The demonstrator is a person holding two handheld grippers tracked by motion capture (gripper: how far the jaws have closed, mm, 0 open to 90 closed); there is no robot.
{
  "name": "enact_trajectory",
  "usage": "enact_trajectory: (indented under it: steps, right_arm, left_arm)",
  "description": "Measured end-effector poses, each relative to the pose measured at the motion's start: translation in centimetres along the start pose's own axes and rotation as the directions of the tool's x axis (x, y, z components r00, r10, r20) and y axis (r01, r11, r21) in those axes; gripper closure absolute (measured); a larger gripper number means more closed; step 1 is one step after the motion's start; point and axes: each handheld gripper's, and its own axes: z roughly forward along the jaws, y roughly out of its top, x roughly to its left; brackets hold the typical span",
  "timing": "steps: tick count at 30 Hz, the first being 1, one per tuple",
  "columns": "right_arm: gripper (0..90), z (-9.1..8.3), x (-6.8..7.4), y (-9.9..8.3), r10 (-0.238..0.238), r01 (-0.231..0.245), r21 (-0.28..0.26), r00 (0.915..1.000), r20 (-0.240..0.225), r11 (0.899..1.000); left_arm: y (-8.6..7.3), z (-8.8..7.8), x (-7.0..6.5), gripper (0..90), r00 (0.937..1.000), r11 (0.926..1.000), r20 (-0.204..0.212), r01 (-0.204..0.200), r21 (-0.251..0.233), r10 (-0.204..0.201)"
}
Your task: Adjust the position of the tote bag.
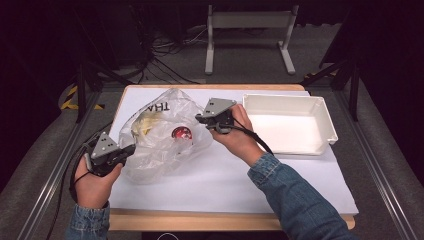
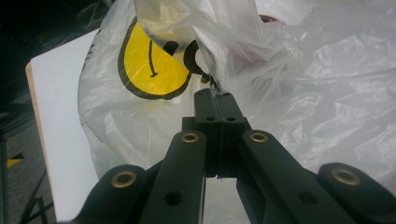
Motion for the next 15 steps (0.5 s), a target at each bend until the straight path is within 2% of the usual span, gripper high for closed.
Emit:
enact_trajectory:
  steps: [4,10,15]
  right_arm:
    - [88.7,1.5,-0.6,-0.2,-0.018,0.016,0.034,0.9989,0.042,0.999]
    - [86.2,3.7,-1.9,-1.3,0.028,-0.035,0.079,0.9952,0.094,0.996]
    - [87.0,5.2,-2.1,-2.0,0.04,-0.052,0.104,0.9928,0.113,0.993]
  left_arm:
    - [-0.5,0.7,0.4,89.9,0.9999,0.9997,-0.013,0.006,0.024,-0.006]
    - [-0.9,2.1,0.7,89.8,0.9999,0.9986,-0.012,0.006,0.052,-0.005]
    - [-1.3,3.6,0.7,89.8,1.0,0.9958,-0.006,0.001,0.092,0.0]
